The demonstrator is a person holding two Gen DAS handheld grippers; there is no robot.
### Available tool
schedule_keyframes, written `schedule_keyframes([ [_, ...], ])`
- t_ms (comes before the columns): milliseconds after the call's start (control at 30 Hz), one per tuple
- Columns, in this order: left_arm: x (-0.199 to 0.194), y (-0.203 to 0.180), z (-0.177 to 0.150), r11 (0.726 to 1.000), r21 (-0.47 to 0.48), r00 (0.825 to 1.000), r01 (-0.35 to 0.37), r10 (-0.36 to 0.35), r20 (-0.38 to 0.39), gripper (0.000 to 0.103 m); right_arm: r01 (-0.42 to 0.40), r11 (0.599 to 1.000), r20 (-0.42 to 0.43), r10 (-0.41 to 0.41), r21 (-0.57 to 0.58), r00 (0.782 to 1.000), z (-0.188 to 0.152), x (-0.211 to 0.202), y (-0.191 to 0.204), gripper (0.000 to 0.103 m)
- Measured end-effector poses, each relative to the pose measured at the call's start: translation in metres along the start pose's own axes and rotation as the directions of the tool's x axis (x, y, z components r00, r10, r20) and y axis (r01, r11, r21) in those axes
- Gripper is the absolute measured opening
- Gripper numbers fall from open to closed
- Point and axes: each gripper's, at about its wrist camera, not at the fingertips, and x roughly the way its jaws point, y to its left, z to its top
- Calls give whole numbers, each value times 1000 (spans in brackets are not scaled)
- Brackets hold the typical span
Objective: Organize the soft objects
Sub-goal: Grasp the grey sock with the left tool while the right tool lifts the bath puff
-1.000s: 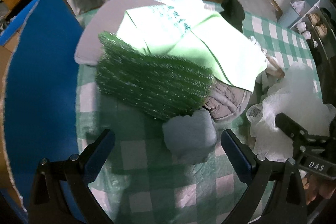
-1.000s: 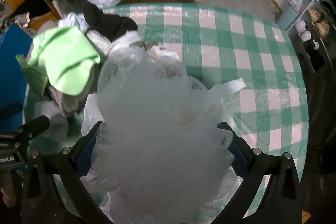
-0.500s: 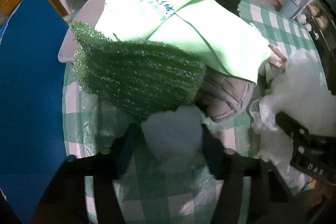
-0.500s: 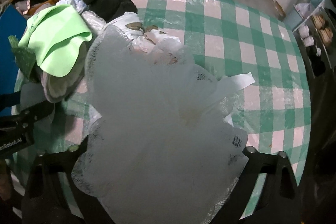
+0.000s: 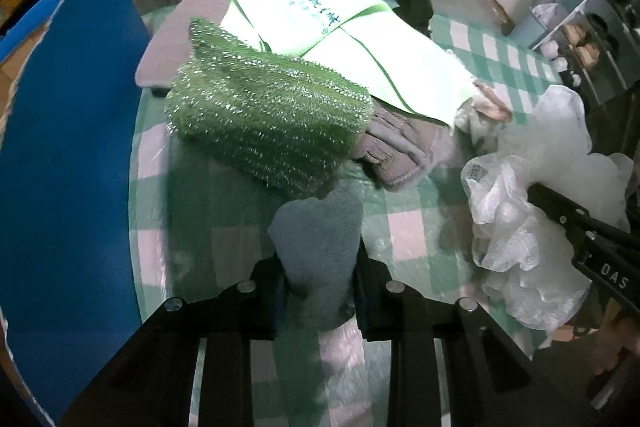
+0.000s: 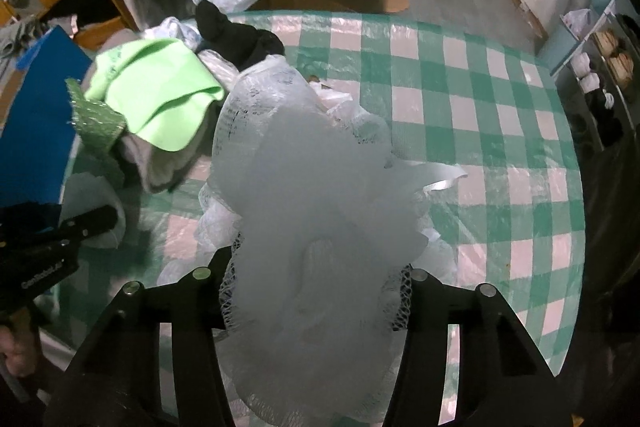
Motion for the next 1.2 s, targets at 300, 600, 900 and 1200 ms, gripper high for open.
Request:
schedule_keyframes([
  [300,-35,-13,-36,999,45,997,-21,18,71,27,-25,1000,72,26,-4,997,-1,-36,7,49],
  [600,-70,-9,-45,993,87,985,-77,63,158,27,-28,999,141,32,-30,989,1,-65,16,49],
  [900,-105,1,-52,990,89,969,-109,86,232,27,-48,997,207,60,-67,977,7,-94,32,48],
  [1200,-124,12,-52,990,77,958,-121,96,271,27,-74,992,244,98,-104,965,15,-110,54,48],
])
